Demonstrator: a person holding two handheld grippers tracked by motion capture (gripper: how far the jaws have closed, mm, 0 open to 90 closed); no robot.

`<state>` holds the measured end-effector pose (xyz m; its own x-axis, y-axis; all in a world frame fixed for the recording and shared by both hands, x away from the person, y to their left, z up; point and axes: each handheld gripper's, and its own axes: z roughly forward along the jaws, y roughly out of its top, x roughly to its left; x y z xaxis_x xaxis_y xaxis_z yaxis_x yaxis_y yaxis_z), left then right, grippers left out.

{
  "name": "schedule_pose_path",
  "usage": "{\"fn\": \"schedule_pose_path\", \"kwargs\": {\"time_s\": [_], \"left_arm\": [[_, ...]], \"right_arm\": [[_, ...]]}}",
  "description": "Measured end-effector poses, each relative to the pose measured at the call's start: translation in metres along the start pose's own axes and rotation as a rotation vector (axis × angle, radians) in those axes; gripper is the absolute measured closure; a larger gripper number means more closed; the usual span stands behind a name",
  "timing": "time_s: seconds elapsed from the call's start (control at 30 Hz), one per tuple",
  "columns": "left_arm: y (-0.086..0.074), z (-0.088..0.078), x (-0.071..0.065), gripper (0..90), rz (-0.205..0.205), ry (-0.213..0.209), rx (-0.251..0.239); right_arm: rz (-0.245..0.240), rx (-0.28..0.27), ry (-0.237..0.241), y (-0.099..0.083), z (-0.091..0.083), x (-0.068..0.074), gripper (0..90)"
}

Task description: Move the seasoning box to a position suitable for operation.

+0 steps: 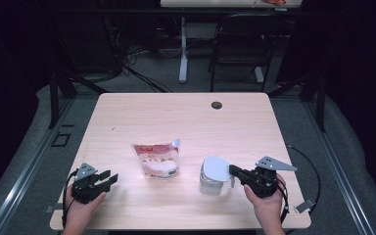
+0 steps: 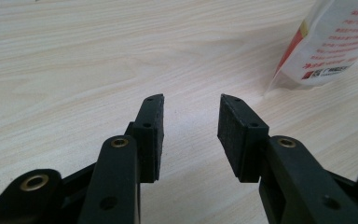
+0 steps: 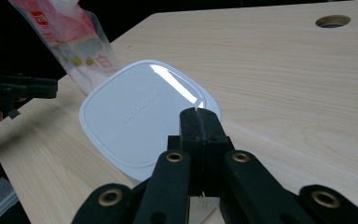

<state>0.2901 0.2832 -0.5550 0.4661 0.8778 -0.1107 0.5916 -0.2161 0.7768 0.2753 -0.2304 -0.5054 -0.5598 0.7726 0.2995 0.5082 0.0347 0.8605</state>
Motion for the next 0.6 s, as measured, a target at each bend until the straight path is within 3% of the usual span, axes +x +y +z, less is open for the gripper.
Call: {"fn": "schedule_pose_path", "kwargs": {"time_s": [0.6], "left_arm": [[0.0001, 0.0003, -0.0007, 61.2, 0.004, 0.001, -0.001]], "right_arm": [[0.019, 0.021, -0.026, -0.0054, -0.0025, -0.0041, 90.0]]}}
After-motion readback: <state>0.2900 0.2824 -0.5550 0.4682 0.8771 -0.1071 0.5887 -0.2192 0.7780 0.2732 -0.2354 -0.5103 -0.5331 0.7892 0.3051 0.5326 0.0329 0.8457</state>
